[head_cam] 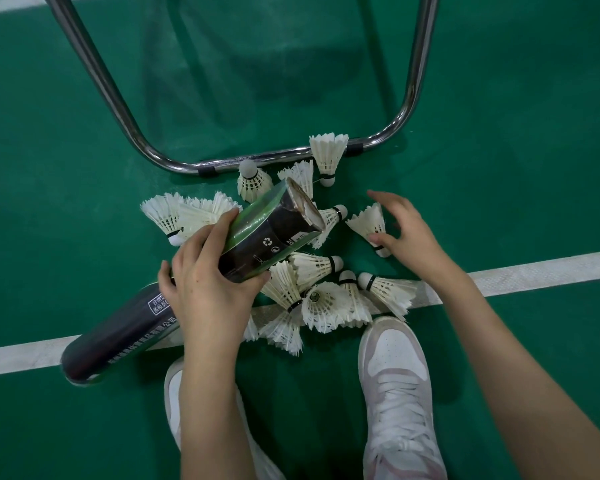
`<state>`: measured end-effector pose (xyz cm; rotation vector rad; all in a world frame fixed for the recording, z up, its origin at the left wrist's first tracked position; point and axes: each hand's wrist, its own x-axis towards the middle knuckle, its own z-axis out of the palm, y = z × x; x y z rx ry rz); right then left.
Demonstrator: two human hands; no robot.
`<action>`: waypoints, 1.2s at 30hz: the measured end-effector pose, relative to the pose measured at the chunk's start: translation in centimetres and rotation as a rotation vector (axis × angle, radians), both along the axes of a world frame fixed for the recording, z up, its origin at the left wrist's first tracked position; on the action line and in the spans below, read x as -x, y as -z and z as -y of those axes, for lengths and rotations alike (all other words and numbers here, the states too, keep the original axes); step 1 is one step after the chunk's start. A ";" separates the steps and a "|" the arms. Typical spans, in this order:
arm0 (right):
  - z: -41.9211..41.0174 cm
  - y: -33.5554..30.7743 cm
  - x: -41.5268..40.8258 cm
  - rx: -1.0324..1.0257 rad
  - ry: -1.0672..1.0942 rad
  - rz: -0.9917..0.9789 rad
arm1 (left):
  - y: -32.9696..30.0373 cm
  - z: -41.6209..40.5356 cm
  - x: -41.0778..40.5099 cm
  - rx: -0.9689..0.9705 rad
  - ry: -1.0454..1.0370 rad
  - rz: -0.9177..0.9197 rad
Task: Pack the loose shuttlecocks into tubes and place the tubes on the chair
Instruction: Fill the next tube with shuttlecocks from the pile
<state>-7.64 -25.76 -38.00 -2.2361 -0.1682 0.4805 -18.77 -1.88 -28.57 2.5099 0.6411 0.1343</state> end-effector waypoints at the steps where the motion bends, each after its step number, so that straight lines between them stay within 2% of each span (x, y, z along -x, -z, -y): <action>1: 0.0 0.1 -0.2 0.008 -0.018 0.000 | 0.0 0.0 0.0 0.000 -0.001 0.000; 5: 0.2 0.5 -0.8 0.079 0.063 0.034 | 0.2 0.0 0.1 -0.005 -0.001 0.003; 9: 0.7 0.1 -0.9 0.264 0.132 0.181 | 0.4 0.0 0.1 -0.011 -0.002 0.006; 13: 0.6 -1.1 -0.7 0.277 0.159 0.118 | 0.3 0.3 0.0 -0.025 0.006 0.005; 17: 0.0 -3.3 0.0 0.100 0.260 0.131 | 0.4 0.4 0.0 -0.030 0.013 0.003; 21: -1.1 -7.0 0.8 -0.195 0.383 0.182 | 0.5 0.5 0.0 -0.049 0.025 -0.013; 24: -2.4 -9.3 1.9 -0.379 0.391 0.186 | 0.4 0.8 -0.1 -0.054 0.040 -0.016; 30: -5.6 -11.0 4.8 -0.535 0.416 0.109 | 0.4 1.4 -0.5 -0.073 0.079 0.011; 36: -7.1 -11.6 5.8 -0.624 0.300 0.013 | 0.3 1.7 -0.7 -0.069 0.091 0.054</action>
